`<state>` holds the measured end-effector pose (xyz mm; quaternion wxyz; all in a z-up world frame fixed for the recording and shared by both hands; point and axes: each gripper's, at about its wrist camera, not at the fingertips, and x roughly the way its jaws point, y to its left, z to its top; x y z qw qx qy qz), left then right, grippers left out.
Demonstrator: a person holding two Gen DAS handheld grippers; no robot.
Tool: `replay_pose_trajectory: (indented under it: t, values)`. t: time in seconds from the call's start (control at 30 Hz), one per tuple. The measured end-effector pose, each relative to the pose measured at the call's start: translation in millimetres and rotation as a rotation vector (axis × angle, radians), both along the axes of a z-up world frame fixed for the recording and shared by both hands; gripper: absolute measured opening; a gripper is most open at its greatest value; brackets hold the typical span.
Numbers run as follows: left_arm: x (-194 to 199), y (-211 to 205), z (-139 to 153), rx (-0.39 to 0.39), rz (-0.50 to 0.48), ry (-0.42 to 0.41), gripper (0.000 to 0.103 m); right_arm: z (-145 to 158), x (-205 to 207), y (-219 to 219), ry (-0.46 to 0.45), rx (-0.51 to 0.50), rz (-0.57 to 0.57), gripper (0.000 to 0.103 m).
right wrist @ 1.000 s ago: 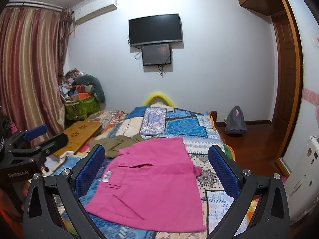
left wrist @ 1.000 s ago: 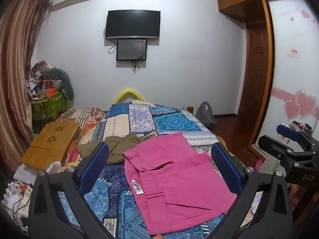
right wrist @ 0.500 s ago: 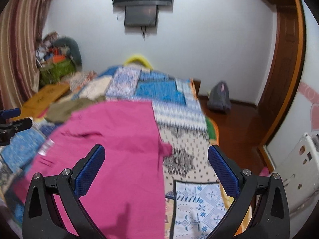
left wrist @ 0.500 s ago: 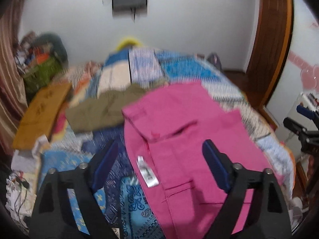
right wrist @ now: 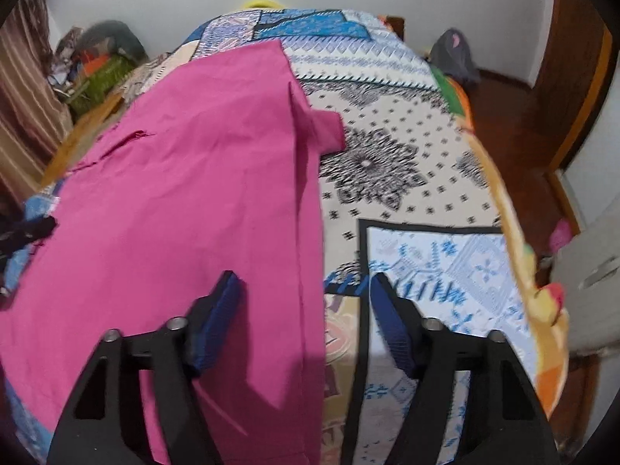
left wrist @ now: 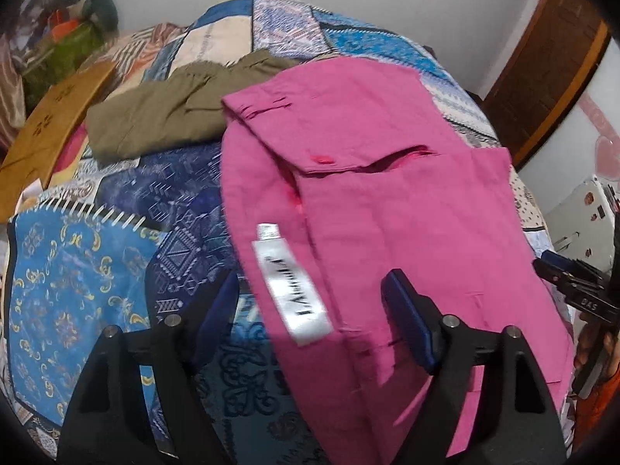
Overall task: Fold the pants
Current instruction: 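Lower both grippers toward the pink pants and close on the waistband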
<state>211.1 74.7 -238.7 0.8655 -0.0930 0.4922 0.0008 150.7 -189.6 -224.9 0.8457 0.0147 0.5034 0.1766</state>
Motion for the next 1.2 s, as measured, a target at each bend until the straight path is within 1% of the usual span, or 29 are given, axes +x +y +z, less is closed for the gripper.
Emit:
replay_pose_trajectory:
  t: [0.03, 0.07, 0.1, 0.17, 0.23, 0.3, 0.4, 0.5, 0.53, 0.57, 0.6, 0.63, 0.67, 0.77, 0.93, 1.03, 1.13, 1.2]
  values:
    - [-0.6, 2.5, -1.6, 0.000, -0.002, 0.004, 0.075, -1.5, -0.3, 4.4, -0.003, 0.006, 0.006, 0.039]
    - [-1.2, 2.9, -1.5, 0.001, -0.006, 0.004, 0.075, -0.5, -5.0, 6.8, -0.011, -0.004, 0.019, 0.032]
    - [-2.9, 2.4, -1.3, 0.013, -0.016, 0.003, 0.072, 0.8, -10.0, 11.4, -0.022, -0.020, 0.029, 0.029]
    - [-4.0, 2.0, 0.1, 0.032, -0.033, 0.000, 0.070, 3.7, -24.2, 20.2, -0.045, -0.062, 0.050, 0.016]
    - [-4.3, 0.6, 0.4, 0.040, -0.051, 0.000, 0.068, 3.2, -35.1, 26.7, -0.062, -0.095, 0.063, 0.010]
    - [-3.0, -0.1, 0.7, 0.054, -0.068, -0.001, 0.067, 0.3, -38.4, 29.1, -0.073, -0.112, 0.062, 0.010]
    - [0.4, -1.6, 1.1, 0.097, -0.102, -0.007, 0.067, -0.7, -45.7, 26.8, -0.069, -0.101, 0.047, 0.010]
    - [4.0, 0.7, 6.0, 0.105, -0.107, 0.004, 0.066, 1.4, -33.6, 27.4, -0.060, -0.113, 0.038, 0.010]
    - [4.0, 0.7, 9.4, 0.120, -0.104, 0.000, 0.066, 2.0, -28.1, 27.0, -0.056, -0.118, 0.036, 0.012]
    - [3.7, 1.1, 14.3, 0.138, -0.100, -0.010, 0.066, 4.4, -23.1, 25.8, -0.056, -0.124, 0.035, 0.021]
    - [3.0, 2.2, 19.4, 0.146, -0.096, -0.023, 0.066, 8.2, -17.1, 23.8, -0.065, -0.125, 0.031, 0.027]
    - [3.1, 5.3, 26.5, 0.142, -0.092, -0.042, 0.066, 13.1, -10.4, 22.4, -0.082, -0.124, 0.025, 0.039]
    - [4.0, 7.8, 32.2, 0.139, -0.086, -0.056, 0.066, 18.5, -5.9, 20.9, -0.103, -0.122, 0.022, 0.048]
    - [15.2, 21.4, 50.3, 0.145, -0.055, -0.098, 0.067, 38.5, 13.2, 22.2, -0.181, -0.130, 0.031, 0.055]
    - [51.0, 43.2, 64.4, 0.178, 0.004, -0.138, 0.068, 61.9, 57.9, 35.7, -0.279, -0.158, 0.062, 0.055]
    - [77.7, 55.9, 60.3, 0.200, 0.023, -0.147, 0.069, 65.9, 91.1, 47.2, -0.311, -0.152, 0.092, 0.056]
    - [106.1, 68.4, 45.1, 0.198, 0.036, -0.116, 0.069, 63.3, 118.5, 59.8, -0.332, -0.160, 0.109, 0.063]
    - [122.8, 74.7, 31.4, 0.191, 0.041, -0.097, 0.069, 58.8, 139.2, 67.3, -0.342, -0.164, 0.119, 0.064]
